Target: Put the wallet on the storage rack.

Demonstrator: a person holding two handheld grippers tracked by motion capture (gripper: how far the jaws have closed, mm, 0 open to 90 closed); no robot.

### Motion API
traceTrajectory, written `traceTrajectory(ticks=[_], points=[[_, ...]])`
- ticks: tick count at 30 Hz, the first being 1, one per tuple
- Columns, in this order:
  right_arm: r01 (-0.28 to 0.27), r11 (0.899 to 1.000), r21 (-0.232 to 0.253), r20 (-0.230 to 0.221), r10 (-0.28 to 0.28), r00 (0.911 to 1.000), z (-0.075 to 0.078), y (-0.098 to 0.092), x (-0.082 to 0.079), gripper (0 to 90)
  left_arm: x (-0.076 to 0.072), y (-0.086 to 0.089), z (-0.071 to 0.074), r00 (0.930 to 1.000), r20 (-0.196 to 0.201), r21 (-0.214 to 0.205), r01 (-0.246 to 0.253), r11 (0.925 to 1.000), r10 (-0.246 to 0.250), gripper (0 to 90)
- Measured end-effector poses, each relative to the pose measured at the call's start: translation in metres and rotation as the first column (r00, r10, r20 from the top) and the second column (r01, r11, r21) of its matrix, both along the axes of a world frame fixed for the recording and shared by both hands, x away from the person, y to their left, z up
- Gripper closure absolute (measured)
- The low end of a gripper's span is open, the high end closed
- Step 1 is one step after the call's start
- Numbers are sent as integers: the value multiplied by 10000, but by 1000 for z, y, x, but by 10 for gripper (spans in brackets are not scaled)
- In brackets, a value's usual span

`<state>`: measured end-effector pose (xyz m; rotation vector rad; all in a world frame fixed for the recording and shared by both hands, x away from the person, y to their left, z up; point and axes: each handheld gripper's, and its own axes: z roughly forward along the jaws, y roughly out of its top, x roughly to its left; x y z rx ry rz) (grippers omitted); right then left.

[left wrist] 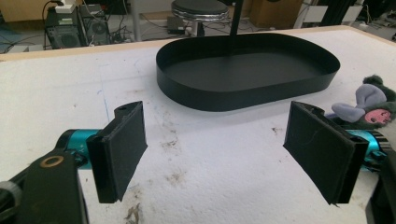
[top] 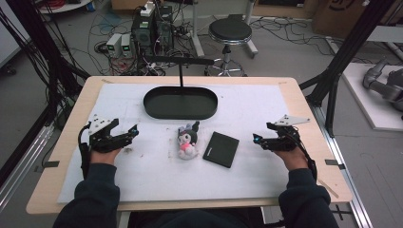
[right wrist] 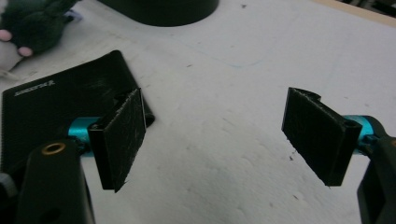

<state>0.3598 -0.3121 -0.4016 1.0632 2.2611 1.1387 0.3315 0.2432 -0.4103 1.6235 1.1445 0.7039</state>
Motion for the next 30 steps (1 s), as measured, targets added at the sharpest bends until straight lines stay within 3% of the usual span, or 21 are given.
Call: traceTrajectory(ticks=[3,6,7,8,11,12,15,17,21,22,23,26,27,30], points=[[-690,9976,2,-228,689,9974,-4,17,4,251,-2,3,-1,10000,-35,12,-75,10000,75,208],[-951,9955,14,-463,951,9944,-7,27,7,270,-4,5,-2,9999,-74,39,-70,10000,70,210],[-1184,9930,-6,-559,1182,9914,-9,34,9,289,-5,5,-2,9999,-101,29,-100,9999,100,212],[-1663,9861,-43,-806,1654,9829,-14,48,12,306,-6,6,-2,9999,-118,34,-93,10000,93,213],[-1966,9802,-249,-990,1933,9761,-19,59,14,310,-7,7,-3,9998,-129,40,-143,9999,143,214],[-2238,9732,-536,-1391,2146,9667,-27,69,17,310,-7,7,-3,9997,-158,50,-166,9999,166,217],[-2410,9675,-759,-1662,2261,9598,-33,73,21,305,-7,7,-4,9996,-245,64,-144,9999,145,218],[-2564,9653,-496,-1953,2423,9503,-38,72,28,267,-5,6,-5,9994,-320,116,-97,9999,100,220],[-2772,9606,198,-2557,2729,9274,-42,67,35,293,-4,4,-7,9991,-420,112,-96,9999,101,223],[-2772,9606,198,-2557,2729,9274,-42,67,35,323,-3,4,-7,9990,-429,125,-84,9999,89,223],[-2910,9563,294,-2583,2885,9220,-41,66,35,358,-3,4,-7,9990,-435,127,-76,9999,81,225],[-2872,9556,652,-2713,2940,9165,-42,63,37,363,-2,3,-7,9987,-499,141,-67,9999,74,231],[-2883,9523,997,-2914,3050,9067,-43,60,39,376,-2,3,-8,9986,-516,130,-75,9999,81,232],[-2917,9520,933,-2876,3062,9075,-43,59,39,402,-2,5,-8,9986,-515,120,-137,9998,143,232]])
